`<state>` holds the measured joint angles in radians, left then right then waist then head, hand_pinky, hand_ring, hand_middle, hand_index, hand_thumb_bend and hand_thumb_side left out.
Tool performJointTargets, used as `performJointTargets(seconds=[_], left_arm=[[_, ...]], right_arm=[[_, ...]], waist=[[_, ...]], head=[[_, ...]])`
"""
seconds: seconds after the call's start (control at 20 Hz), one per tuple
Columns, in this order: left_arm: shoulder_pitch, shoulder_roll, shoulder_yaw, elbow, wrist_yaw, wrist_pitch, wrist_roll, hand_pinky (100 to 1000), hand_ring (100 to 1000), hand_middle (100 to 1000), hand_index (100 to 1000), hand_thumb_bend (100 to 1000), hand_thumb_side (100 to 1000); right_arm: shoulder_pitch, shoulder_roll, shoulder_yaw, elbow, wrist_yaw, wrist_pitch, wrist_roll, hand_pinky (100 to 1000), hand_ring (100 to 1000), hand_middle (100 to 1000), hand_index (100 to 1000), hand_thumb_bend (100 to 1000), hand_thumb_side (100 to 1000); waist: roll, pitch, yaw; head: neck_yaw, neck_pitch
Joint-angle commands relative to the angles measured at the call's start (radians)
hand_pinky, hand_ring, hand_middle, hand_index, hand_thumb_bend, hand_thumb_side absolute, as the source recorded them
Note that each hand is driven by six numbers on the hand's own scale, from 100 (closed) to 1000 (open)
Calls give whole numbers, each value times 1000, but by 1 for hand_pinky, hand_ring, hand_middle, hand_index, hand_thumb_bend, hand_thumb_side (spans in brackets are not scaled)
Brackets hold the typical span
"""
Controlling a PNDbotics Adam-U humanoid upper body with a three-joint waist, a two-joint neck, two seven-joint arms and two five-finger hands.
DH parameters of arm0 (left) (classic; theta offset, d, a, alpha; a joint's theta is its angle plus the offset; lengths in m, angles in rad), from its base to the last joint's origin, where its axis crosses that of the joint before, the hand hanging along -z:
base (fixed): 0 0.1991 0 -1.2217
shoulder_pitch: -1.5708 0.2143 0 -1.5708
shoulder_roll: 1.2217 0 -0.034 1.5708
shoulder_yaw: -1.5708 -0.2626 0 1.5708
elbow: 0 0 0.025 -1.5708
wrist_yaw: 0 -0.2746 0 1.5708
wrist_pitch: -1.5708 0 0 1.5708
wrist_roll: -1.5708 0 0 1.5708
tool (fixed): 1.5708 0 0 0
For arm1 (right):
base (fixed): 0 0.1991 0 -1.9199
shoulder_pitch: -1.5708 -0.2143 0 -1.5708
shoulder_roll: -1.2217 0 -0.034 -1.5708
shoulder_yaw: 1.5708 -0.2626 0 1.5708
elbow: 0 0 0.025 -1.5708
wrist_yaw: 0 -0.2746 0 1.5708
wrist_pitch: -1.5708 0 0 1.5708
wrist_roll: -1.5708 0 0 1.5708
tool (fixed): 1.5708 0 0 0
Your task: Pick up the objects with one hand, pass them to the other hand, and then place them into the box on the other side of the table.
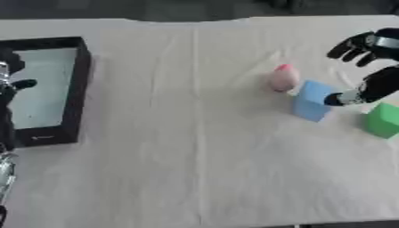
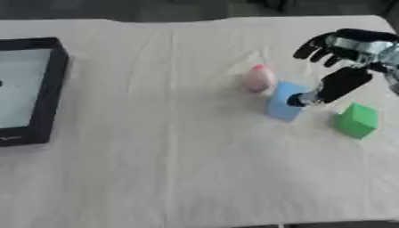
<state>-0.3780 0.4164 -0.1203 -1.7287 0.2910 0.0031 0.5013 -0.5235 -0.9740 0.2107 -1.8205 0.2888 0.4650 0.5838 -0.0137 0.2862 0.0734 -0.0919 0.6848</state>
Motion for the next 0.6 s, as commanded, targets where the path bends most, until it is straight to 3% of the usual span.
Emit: performJointTargets(seconds=[0.05,0.45,0.5,0.6], left_arm=[[-6,27,3,-11,4,5,0,624,755,663,712,185,585],[-6,22,2,-10,7,6,-1,626,757,678,711,175,594],[-5,21,2,-10,6,6,-2,628,758,679,711,173,596],[-3,19,2,-10,5,5,-6,628,758,680,712,170,600]], right_arm=[[-21,-7,-1,31,44,-17,22,846,881,837,861,573,214],[-37,27,22,98,91,-34,25,848,877,831,868,568,211],[-40,30,26,107,98,-36,24,851,878,831,868,562,178],[-43,37,35,128,120,-40,22,854,879,830,868,566,213]], waist=[[1,-19,1],[2,-14,4],[2,-13,4],[3,-12,6]], head=[[-5,2],[-8,2],[-8,2],[-10,1]])
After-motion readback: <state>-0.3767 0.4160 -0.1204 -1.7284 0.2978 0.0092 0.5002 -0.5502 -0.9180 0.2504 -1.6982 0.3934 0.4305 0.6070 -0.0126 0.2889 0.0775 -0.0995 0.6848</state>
